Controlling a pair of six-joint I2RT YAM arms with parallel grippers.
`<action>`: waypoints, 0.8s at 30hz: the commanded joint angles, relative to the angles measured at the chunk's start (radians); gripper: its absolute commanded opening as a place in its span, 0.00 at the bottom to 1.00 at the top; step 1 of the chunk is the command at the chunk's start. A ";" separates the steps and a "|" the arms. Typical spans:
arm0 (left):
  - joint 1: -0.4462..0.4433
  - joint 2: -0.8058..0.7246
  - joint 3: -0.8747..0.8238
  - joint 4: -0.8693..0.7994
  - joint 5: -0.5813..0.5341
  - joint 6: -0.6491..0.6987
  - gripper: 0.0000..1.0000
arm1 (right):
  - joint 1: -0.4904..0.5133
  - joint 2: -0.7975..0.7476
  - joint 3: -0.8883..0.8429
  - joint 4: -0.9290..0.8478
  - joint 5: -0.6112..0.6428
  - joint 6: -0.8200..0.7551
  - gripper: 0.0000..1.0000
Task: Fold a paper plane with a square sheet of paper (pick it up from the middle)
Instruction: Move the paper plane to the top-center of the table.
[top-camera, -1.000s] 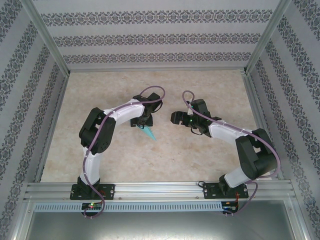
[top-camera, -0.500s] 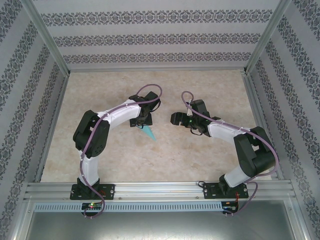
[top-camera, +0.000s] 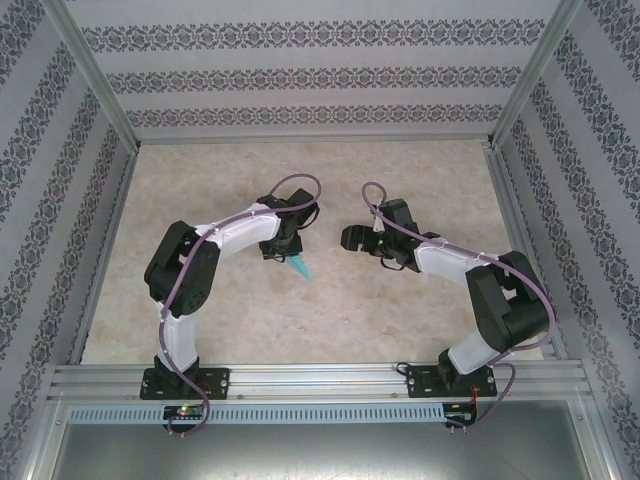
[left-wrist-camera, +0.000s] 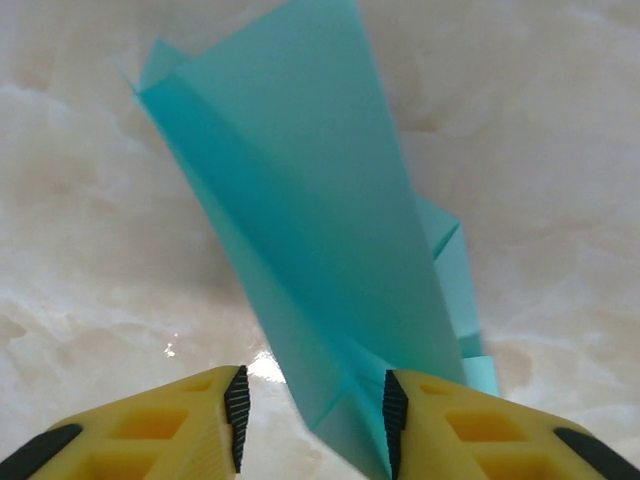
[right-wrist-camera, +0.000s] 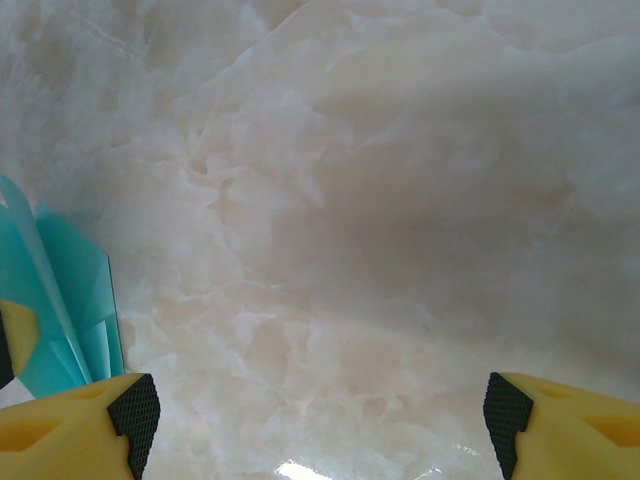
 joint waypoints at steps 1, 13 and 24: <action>-0.003 -0.058 -0.022 0.025 -0.032 -0.051 0.38 | 0.002 0.012 0.027 -0.011 -0.008 0.008 0.86; 0.012 -0.140 -0.078 0.045 -0.103 -0.075 0.05 | 0.003 0.014 0.029 -0.013 -0.008 0.010 0.86; 0.010 -0.360 -0.100 0.212 0.057 0.076 0.03 | -0.011 -0.035 0.000 -0.001 0.006 0.026 0.86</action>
